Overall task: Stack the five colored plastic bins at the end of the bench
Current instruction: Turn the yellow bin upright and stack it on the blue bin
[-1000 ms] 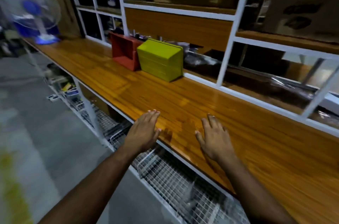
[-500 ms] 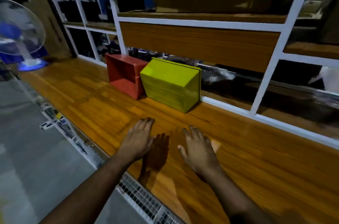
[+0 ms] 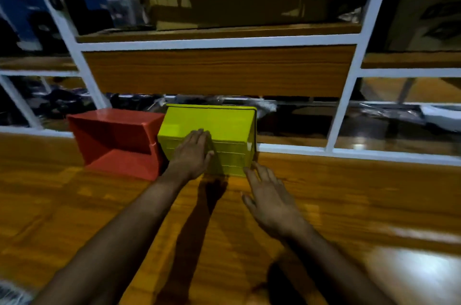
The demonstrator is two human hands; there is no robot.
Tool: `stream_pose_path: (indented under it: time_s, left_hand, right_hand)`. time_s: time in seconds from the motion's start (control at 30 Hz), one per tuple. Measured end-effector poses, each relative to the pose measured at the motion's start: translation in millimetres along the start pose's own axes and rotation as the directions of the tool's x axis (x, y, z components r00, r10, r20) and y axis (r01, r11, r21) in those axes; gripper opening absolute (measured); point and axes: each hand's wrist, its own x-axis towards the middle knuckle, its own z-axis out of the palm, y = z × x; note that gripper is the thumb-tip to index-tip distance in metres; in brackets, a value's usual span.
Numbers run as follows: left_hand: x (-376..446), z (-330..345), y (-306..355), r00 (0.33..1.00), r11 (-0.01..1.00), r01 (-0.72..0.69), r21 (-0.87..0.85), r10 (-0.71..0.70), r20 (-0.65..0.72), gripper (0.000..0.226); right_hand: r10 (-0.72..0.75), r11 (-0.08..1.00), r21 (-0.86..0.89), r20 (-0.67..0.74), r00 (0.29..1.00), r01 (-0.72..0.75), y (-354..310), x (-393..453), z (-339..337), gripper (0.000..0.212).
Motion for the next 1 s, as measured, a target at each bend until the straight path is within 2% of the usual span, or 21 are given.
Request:
stream_pose_path:
  time_s: [0.13,0.3,0.4,0.57,0.87,0.93,1.0]
  left_hand:
    - [-5,13,-15,0.995,0.996,-0.080,-0.028,0.078,-0.055,0.071]
    - [-18,8,-27,0.969,0.985,-0.174,-0.006,0.170,-0.179,0.058]
    - [-26,5,-33,0.965,0.977,-0.200,-0.068,0.185,-0.184,0.057]
    - [-45,8,-34,0.961,0.955,-0.220,-0.201,0.177,-0.210,0.056]
    - [-71,19,-36,0.986,0.899,-0.141,-0.415,0.089,-0.141,0.053]
    - [-72,15,-38,0.995,0.846,-0.068,-0.529,0.020,-0.096,0.054]
    - [-73,9,-39,0.995,0.767,0.036,-0.640,-0.088,-0.049,0.053]
  right_hand:
    - [0.092,0.995,-0.021,-0.041,0.995,-0.093,-42,10,6,0.061]
    - [0.074,0.991,-0.101,-0.127,0.989,-0.087,-74,22,6,0.058]
    - [0.076,0.986,-0.130,-0.196,0.978,-0.102,-78,45,-7,0.057]
    - [0.161,0.956,-0.205,-0.233,0.959,-0.211,-76,94,-41,0.060]
    - [0.123,0.951,-0.273,-0.092,0.988,-0.144,-63,133,-41,0.066]
    - [0.093,0.941,-0.310,-0.145,0.985,-0.135,-64,128,-33,0.057]
    - [0.023,0.941,-0.324,-0.223,0.975,-0.096,-68,120,-24,0.039]
